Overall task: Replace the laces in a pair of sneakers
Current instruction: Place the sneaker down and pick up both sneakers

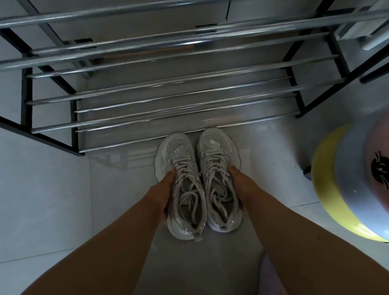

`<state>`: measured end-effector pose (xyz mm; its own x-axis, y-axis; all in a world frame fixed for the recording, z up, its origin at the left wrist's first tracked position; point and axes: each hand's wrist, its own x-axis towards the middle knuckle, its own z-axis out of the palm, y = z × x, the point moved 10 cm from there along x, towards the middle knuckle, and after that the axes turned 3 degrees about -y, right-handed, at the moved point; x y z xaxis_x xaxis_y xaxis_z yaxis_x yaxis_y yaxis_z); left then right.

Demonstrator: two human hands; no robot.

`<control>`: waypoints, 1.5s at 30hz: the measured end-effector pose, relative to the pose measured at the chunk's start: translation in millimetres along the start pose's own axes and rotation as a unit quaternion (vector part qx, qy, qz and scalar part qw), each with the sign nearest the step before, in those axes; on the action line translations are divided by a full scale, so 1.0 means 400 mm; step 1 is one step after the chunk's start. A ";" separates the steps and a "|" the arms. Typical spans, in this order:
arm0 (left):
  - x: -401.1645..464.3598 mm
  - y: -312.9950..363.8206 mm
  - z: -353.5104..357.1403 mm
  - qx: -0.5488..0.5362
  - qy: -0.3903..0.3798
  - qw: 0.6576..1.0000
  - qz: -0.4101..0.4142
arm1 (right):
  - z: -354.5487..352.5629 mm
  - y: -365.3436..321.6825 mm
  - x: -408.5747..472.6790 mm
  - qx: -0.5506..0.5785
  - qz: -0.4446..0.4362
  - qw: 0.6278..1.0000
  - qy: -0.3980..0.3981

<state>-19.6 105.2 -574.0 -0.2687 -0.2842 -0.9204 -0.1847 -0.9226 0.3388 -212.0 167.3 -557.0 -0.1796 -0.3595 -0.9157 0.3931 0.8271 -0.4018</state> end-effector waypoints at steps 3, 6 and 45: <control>0.156 -0.079 -0.087 0.026 0.046 0.998 -0.017 | -0.010 0.022 0.028 -0.001 -0.004 1.000 0.030; 0.241 -0.114 -0.130 0.021 0.063 0.998 -0.022 | 0.002 -0.005 -0.030 -0.009 -0.019 0.998 0.065; -0.794 0.221 0.152 0.076 -0.120 0.892 0.428 | 0.025 -0.226 -0.852 0.019 -0.411 0.908 -0.076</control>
<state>-8.0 129.6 -240.0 -0.5643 -0.7872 -0.2487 0.0644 -0.3423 0.9374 -177.3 210.6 -208.7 -0.3011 -0.9068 -0.2950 0.2133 0.2375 -0.9477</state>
